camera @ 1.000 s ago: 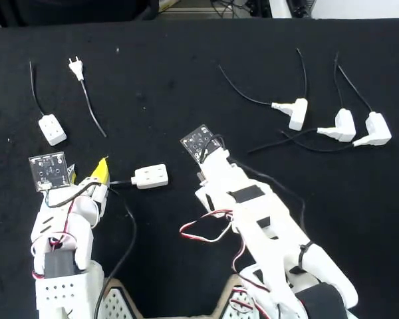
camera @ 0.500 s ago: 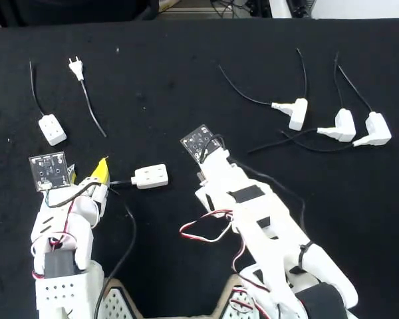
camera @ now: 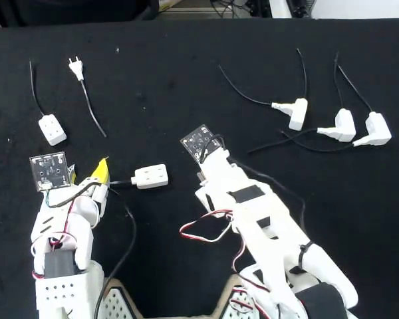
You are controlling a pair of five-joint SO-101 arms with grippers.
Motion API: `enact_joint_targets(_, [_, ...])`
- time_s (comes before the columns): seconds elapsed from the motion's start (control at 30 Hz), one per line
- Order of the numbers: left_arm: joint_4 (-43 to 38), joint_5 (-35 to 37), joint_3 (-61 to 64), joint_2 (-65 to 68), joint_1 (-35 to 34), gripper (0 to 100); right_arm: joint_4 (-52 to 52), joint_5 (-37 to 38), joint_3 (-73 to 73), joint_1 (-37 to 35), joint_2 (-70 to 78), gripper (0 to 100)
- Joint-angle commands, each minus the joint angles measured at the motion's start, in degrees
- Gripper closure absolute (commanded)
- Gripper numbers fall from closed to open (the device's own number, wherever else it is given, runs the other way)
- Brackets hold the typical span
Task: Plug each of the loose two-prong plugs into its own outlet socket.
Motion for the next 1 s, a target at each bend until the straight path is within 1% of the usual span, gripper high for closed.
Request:
enact_joint_targets(0.0, [-0.09,-0.26,0.75,-0.44,0.66,77,-1.32,-1.67,-0.57,1.14,-2.42,91.0])
enact_joint_targets(0.17, [0.09,-0.26,0.66,-0.44,0.66,77,-1.41,-1.49,-0.75,1.67,-2.15,91.0])
enact_joint_targets(0.3, [0.09,-0.26,0.66,-0.44,0.66,77,-1.32,-1.49,-1.8,5.71,-2.07,91.0])
enact_joint_targets(0.37, [0.09,-0.26,0.66,-0.44,0.66,77,-1.14,-1.49,-1.89,6.51,-2.07,91.0])
enact_joint_targets(0.57, [0.18,-0.44,0.66,-0.44,0.66,77,-0.88,-1.67,-1.89,6.42,-2.51,90.9])
enact_joint_targets(0.63, [0.09,-0.44,0.66,-0.44,0.66,77,1.32,-1.85,-2.86,6.24,-2.59,90.8])
enact_joint_targets(0.77, [-0.09,-0.35,0.66,-0.44,0.66,77,7.65,-1.93,-6.29,3.87,-2.59,83.5])
enact_joint_targets(0.83, [-0.09,-0.35,0.66,-0.44,0.66,77,7.12,-1.93,-5.93,2.55,-2.24,80.7])
enact_joint_targets(0.97, [-0.09,-0.35,0.66,-0.44,0.66,77,4.75,-1.93,-4.26,2.02,-2.51,81.5])
